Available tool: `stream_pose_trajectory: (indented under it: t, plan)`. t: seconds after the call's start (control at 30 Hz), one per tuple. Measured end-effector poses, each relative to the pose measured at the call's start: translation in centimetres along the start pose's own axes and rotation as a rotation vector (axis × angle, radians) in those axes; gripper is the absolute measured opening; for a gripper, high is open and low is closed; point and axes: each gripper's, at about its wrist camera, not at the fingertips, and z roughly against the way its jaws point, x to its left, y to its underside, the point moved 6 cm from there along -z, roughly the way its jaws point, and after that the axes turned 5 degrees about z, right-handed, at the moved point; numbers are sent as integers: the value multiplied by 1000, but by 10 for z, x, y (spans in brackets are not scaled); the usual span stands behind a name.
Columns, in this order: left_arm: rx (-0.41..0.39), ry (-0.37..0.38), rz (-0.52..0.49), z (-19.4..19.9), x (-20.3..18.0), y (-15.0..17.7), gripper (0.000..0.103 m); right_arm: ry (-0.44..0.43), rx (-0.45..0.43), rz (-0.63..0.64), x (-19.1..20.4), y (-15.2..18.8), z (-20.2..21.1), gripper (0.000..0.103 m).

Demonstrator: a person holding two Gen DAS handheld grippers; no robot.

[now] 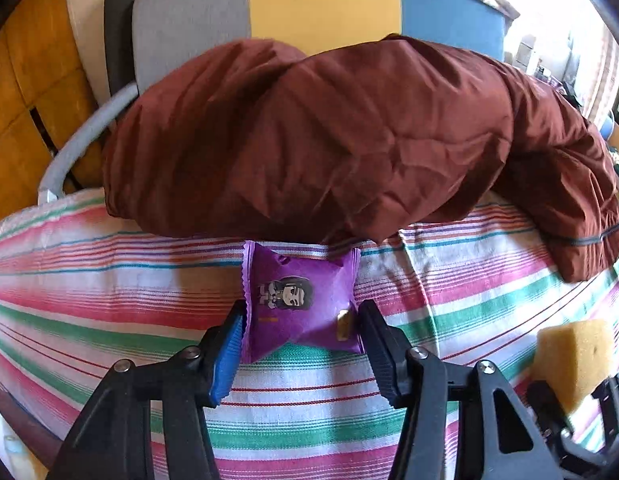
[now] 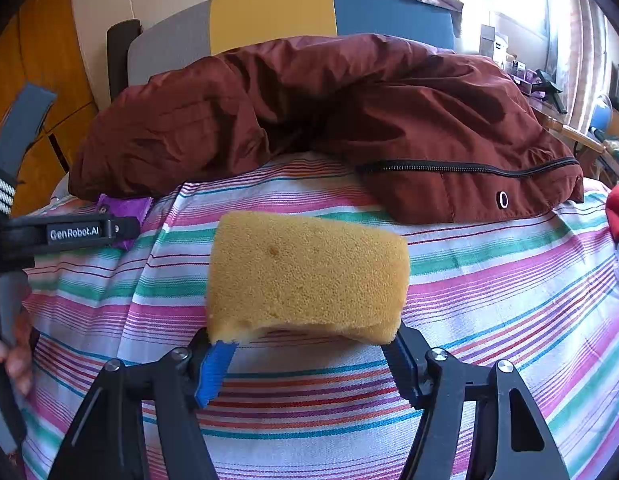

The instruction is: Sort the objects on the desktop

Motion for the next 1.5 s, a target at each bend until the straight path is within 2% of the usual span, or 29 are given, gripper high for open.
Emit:
stream_pose_trajectory:
  t: [0.2, 0.37, 0.4, 0.47, 0.57, 0.7, 0.77, 0.83, 0.87, 0.9, 0.97, 1.07, 1.17, 1.27, 1.37, 1.47, 1.5]
  plan:
    - [-62, -13, 21, 8, 1, 15, 53, 9, -3, 8, 0, 1, 0, 67]
    - [-96, -58, 49, 20, 3, 36, 51, 27, -3, 23, 2, 1, 2, 67]
    - [-98, -74, 49, 22, 2, 41, 44, 30, -3, 26, 2, 2, 2, 67]
    - [-92, -111, 22, 26, 1, 50, 23, 36, -2, 31, 2, 2, 2, 66]
    - [-99, -119, -18, 30, -4, 60, 23, 45, -3, 38, 3, 1, 3, 66]
    - [-88, -45, 25, 38, 0, 65, 20, 54, -9, 48, 6, 0, 3, 66]
    - [-55, 82, 122, 40, 2, 57, 27, 57, -10, 48, 7, 1, 4, 66]
    - [-36, 170, 209, 42, 8, 52, 35, 57, -8, 50, 7, 1, 4, 66]
    - [-36, 185, 235, 40, 17, 44, 48, 56, -8, 50, 7, 1, 4, 66]
    - [-37, 168, 239, 39, 19, 39, 59, 53, -7, 48, 6, 1, 4, 66]
    - [-63, 109, 216, 36, 23, 31, 62, 44, -6, 41, 6, 1, 4, 66]
    - [-45, 18, 169, 26, 20, 23, 63, 36, -6, 35, 4, 1, 3, 66]
    - [-8, 8, 152, 6, 19, 15, 64, 40, -6, 38, 4, 0, 2, 66]
    - [-42, -4, 87, 2, 13, 14, 63, 42, -5, 40, 4, 1, 1, 66]
    - [-96, -7, 51, 4, 7, 21, 53, 45, -6, 42, 5, 0, 0, 66]
    - [-104, 2, 86, 5, 9, 28, 27, 48, -7, 46, 7, 0, -2, 66]
    - [-102, 13, 100, 7, 9, 29, 13, 50, -8, 47, 8, 0, -2, 66]
